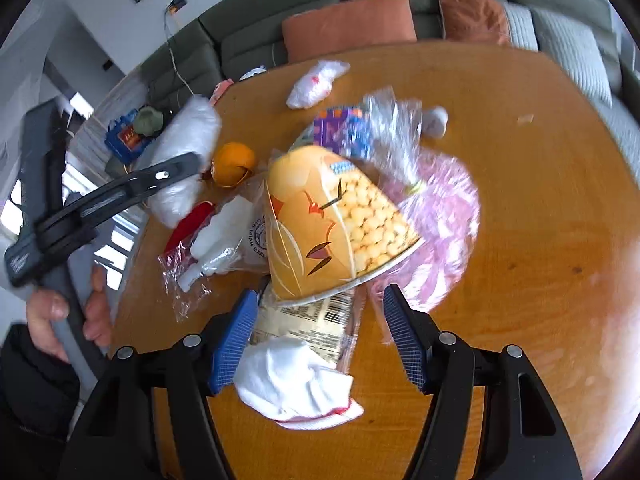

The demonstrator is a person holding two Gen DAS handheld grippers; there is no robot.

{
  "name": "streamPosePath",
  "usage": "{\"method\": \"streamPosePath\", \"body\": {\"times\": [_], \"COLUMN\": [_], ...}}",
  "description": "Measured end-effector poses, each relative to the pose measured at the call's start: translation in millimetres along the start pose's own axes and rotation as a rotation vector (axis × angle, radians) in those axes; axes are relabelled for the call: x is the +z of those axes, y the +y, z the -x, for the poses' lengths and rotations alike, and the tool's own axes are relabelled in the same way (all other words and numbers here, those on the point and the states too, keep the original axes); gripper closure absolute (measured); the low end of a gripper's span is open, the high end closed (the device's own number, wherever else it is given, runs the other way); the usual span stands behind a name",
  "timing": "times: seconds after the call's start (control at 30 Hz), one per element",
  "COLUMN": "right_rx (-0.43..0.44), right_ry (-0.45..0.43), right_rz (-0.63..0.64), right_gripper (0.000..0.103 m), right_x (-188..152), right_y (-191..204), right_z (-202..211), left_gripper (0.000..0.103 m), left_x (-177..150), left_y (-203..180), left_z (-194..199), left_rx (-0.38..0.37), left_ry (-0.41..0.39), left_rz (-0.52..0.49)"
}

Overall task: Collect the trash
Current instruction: 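Grasp the clear plastic bag with the left tool while the right tool grasps the yellow snack bag, then carry both held bags over the black bin and open both tools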

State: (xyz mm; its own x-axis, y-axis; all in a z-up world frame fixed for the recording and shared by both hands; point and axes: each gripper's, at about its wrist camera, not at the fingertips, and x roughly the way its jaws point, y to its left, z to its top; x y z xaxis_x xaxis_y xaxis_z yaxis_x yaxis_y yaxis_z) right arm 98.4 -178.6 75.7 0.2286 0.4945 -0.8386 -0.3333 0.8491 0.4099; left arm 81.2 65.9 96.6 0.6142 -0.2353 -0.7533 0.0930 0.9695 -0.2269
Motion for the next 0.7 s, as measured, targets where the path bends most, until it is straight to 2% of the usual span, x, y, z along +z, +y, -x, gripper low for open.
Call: {"method": "streamPosePath", "body": {"times": [0.13, 0.23, 0.27, 0.37, 0.53, 0.7], "right_rx": [0.079, 0.119, 0.133, 0.106, 0.086, 0.152], "right_ry": [-0.01, -0.029, -0.032, -0.087, -0.161, -0.152], "right_rz": [-0.105, -0.125, -0.122, -0.027, 0.115, 0.24], "right_gripper": [0.037, 0.091, 0.095, 0.099, 0.1, 0.1], "right_x": [2.4, 6.7, 8.2, 13.2, 22.8, 31.3], "right_y": [-7.8, -4.1, -0.7, 27.1, 88.6, 159.7], "right_z": [-13.8, -15.2, -13.6, 1.3, 21.4, 19.5], "left_gripper": [0.056, 0.055, 0.055, 0.056, 0.056, 0.055], "left_x": [-4.4, -10.7, -12.3, -18.4, -34.4, -60.4], "left_y": [12.4, 24.9, 29.3, 47.0, 87.2, 139.6], "left_z": [20.3, 36.5, 41.8, 60.3, 90.3, 128.1], "left_rx": [0.027, 0.057, 0.065, 0.094, 0.135, 0.214], "left_ry": [-0.019, -0.034, -0.041, -0.071, -0.112, -0.145], "left_rz": [0.013, 0.022, 0.028, 0.051, 0.128, 0.205]}}
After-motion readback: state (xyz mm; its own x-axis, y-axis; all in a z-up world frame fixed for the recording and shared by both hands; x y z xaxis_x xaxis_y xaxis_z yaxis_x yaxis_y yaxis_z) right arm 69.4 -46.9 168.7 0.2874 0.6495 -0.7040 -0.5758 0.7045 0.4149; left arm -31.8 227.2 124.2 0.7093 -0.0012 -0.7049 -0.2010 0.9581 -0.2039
